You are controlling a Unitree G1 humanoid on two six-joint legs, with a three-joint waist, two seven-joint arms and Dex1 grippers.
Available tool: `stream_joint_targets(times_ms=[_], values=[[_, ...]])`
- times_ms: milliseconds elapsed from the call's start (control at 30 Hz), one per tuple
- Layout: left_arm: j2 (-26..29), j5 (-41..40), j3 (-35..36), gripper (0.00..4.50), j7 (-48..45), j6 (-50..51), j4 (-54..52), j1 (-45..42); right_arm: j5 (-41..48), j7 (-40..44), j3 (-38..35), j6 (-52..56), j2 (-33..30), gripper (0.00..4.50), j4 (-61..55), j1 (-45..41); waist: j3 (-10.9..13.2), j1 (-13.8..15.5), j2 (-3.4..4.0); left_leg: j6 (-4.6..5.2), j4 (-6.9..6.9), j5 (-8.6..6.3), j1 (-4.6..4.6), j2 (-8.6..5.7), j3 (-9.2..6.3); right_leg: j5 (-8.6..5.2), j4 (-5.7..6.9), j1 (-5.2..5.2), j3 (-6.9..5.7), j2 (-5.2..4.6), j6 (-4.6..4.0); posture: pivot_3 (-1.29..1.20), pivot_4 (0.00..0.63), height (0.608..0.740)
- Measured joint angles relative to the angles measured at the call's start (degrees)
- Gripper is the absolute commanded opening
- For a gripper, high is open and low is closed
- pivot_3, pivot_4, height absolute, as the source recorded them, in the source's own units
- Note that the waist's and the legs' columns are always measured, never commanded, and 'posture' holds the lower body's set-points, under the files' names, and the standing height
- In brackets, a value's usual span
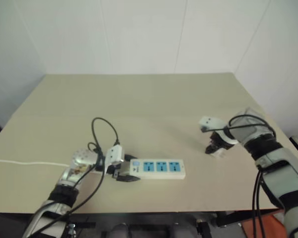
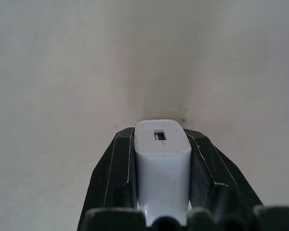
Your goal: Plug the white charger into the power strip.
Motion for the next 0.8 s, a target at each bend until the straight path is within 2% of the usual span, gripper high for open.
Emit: stream_joint_targets(times_ms=[133,200,400,467,533,633,800], values=[[0.1,0.0,-0.1,3.29,-0.6,-0.1,1.2,-0.9,7.7,-4.6,-13.2,1.8,2.4,1.11,-8.9,0.1,0.0,0.0,0.0,0.0,-0.05,0.0,-0.01,0.03,-0.05,0.0,-0.01,0.0,-0.03,0.04,0.0,0.0,0.15,0.74],[0.1,0.1,-0.4,3.29,-1.1,0.0,2.0,-1.7,12.3,-8.9,-21.5,1.0,5.1,1.11,-16.4,3.3,0.0,0.1,-0.03,0.0,-0.07,0.0,-0.01,0.05,-0.11,0.0,-0.05,0.06,-0.09,0.07,0.0,0.0,0.15,0.74],[0.3,0.1,-0.4,3.29,-1.2,0.4,2.6,-2.3,20.1,-21.0,-31.9,-3.2,15.8,1.11,-26.4,14.4,0.0,0.2,-0.02,0.0,-0.02,0.0,-0.02,0.02,-0.09,0.0,0.0,0.06,-0.06,0.04,0.0,0.0,0.15,0.74],[0.3,0.1,-0.4,3.29,-1.1,0.9,2.4,-2.3,22.4,-22.3,-33.5,-4.4,17.5,1.11,-27.7,15.6,0.0,0.1,-0.02,0.0,-0.02,0.0,-0.02,0.03,-0.1,0.0,-0.01,0.07,-0.07,0.05,0.0,0.0,0.15,0.74],[0.3,0.1,-0.5,3.29,-0.9,1.4,1.8,-2.1,23.9,-22.6,-33.9,-11.0,18.7,1.11,-30.8,18.3,0.0,0.1,-0.02,0.0,-0.04,0.0,-0.02,0.03,-0.1,0.0,-0.04,0.08,-0.08,0.05,0.0,0.0,0.15,0.74],[0.3,0.0,-0.2,3.29,-0.1,2.3,1.1,-1.5,24.4,-22.3,-32.1,-18.8,21.0,1.11,-32.7,22.7,0.0,0.1,-0.02,0.0,-0.03,0.0,0.02,0.03,-0.09,0.0,-0.03,0.11,-0.07,0.05,0.01,0.0,0.15,0.74],[0.3,0.0,0.0,3.29,1.3,2.9,-0.3,-0.7,26.7,-19.7,-28.9,-24.9,23.1,1.11,-33.0,27.5,0.0,0.1,-0.02,0.0,-0.01,0.0,0.03,0.04,-0.09,0.0,-0.03,0.12,-0.07,0.05,0.0,0.0,0.15,0.74]])
